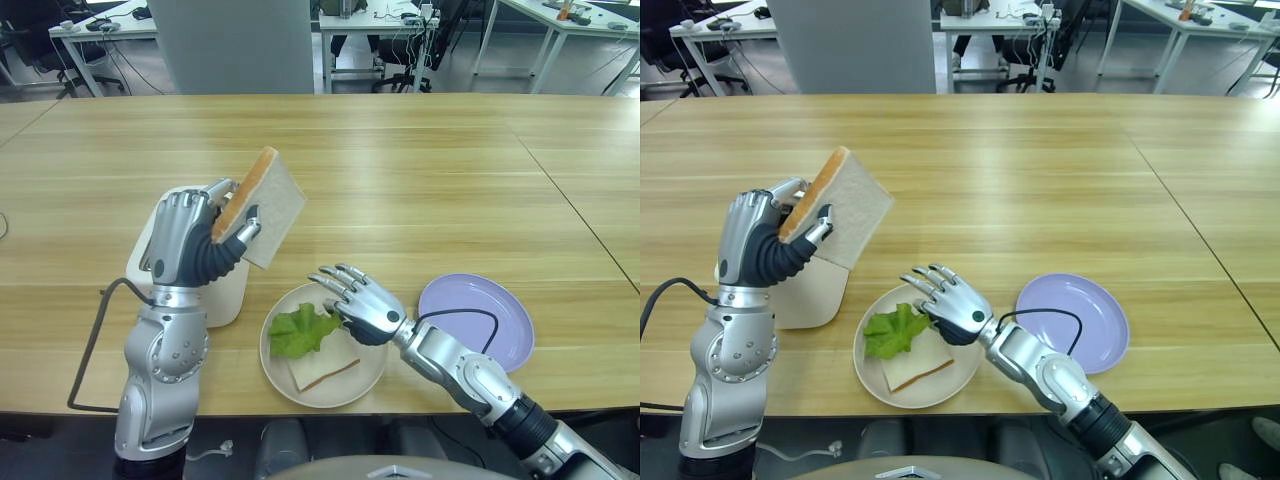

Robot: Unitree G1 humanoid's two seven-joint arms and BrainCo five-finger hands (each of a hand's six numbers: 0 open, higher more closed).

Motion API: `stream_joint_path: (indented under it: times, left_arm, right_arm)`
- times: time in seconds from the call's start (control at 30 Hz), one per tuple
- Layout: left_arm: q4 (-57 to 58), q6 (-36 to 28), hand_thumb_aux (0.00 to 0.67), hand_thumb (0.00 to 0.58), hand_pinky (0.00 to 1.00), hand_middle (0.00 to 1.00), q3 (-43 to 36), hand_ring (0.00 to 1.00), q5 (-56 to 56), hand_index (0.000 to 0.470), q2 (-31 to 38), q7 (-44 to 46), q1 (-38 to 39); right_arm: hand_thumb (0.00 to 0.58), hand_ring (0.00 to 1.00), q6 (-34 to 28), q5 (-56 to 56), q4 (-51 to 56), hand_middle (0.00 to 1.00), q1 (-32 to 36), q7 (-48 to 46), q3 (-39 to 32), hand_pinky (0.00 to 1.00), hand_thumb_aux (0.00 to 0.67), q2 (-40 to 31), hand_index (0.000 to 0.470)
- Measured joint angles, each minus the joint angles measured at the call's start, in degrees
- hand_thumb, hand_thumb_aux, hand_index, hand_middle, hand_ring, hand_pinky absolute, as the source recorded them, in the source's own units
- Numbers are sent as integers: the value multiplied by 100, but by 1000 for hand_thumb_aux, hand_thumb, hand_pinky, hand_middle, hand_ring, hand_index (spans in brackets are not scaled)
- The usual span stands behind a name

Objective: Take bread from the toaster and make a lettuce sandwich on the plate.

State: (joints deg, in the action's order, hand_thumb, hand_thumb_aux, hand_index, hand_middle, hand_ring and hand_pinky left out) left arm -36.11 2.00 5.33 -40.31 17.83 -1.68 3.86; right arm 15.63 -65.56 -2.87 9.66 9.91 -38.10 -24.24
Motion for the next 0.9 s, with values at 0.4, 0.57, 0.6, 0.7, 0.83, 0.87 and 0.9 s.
stream_joint_path:
  times: [0.4,0.57,0.6,0.7,0.83,0.87,0.9]
  left_arm:
    - [78,-19,670,580,1000,1000,-274,1000,-36,460,2,357,36]
    - [233,-155,670,580,1000,1000,-425,1000,391,460,-32,784,149]
    - [240,-203,670,580,1000,1000,-427,1000,554,460,-41,897,167]
    - [236,-346,670,580,1000,1000,-412,1000,1020,460,-67,1194,287]
    - [235,-555,670,580,1000,1000,-393,1000,1710,460,-64,1615,477]
    - [232,-615,670,580,1000,1000,-376,1000,1863,460,-63,1704,523]
    - [232,-713,670,580,1000,1000,-351,1000,2043,460,-60,1822,574]
  right_arm:
    - [0,0,147,112,-3,0,-314,-293,21,0,0,-214,0]
    - [0,0,12,112,-105,0,-437,-305,337,0,0,-487,0]
    - [0,0,-29,116,-170,0,-525,-295,478,0,0,-580,0]
    - [0,0,-136,152,-321,0,-792,-245,862,0,0,-903,0]
    - [0,0,-167,428,-468,0,-1143,33,1537,0,0,-1203,0]
    - [0,0,-159,498,-514,0,-1205,113,1683,0,0,-1249,0]
    - [0,0,-141,591,-550,0,-1258,201,1837,0,0,-1278,0]
